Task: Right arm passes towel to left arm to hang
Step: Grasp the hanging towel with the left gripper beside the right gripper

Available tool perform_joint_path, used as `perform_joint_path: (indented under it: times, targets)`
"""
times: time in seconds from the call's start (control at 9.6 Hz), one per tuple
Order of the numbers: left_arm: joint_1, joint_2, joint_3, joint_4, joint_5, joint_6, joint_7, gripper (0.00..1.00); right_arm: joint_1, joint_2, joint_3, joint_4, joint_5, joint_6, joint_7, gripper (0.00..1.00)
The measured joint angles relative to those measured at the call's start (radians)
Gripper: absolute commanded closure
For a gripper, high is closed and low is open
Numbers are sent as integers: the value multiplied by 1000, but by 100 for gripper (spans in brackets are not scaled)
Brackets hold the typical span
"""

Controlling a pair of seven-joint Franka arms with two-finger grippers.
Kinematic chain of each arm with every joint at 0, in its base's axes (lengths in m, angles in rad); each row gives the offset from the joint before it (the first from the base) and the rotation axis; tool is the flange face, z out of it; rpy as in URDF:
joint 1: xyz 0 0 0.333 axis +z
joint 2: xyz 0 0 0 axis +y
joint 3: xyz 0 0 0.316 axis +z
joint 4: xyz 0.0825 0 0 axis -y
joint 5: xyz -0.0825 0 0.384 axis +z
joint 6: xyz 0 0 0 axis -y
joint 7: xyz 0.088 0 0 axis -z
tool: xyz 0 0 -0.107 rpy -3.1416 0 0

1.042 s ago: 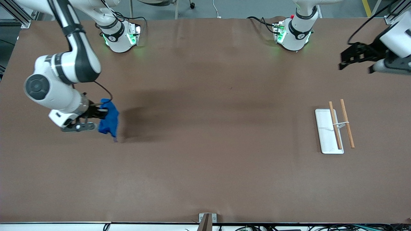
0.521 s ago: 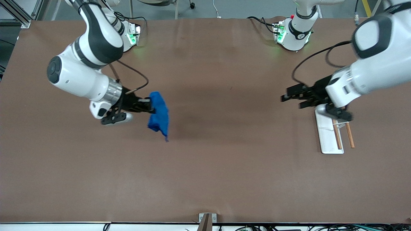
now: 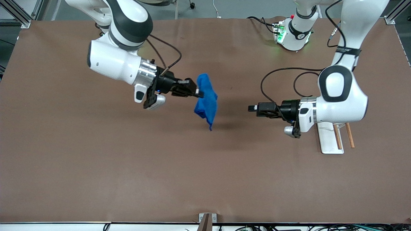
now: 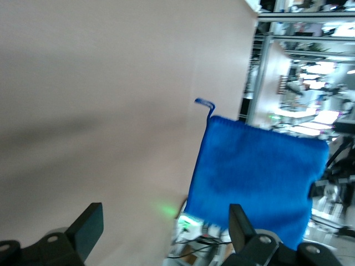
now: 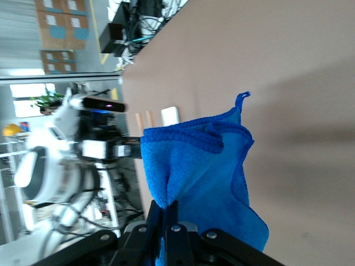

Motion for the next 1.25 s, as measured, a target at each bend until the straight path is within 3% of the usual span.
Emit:
perform_joint_path:
  times: [0.21, 0.42, 0.73, 1.25]
  targets:
    - [6, 46, -1, -3, -124, -111, 74, 14, 6, 27, 33, 53, 129, 14, 0, 100]
    - [15, 106, 0, -5, -225, -223, 226, 22, 15, 37, 41, 84, 189, 37, 0, 100]
    - [39, 158, 0, -5, -314, -381, 273, 25, 26, 64, 75, 101, 206, 91, 0, 100]
    - [36, 170, -6, -4, -394, -420, 306, 28, 26, 76, 75, 110, 206, 92, 0, 100]
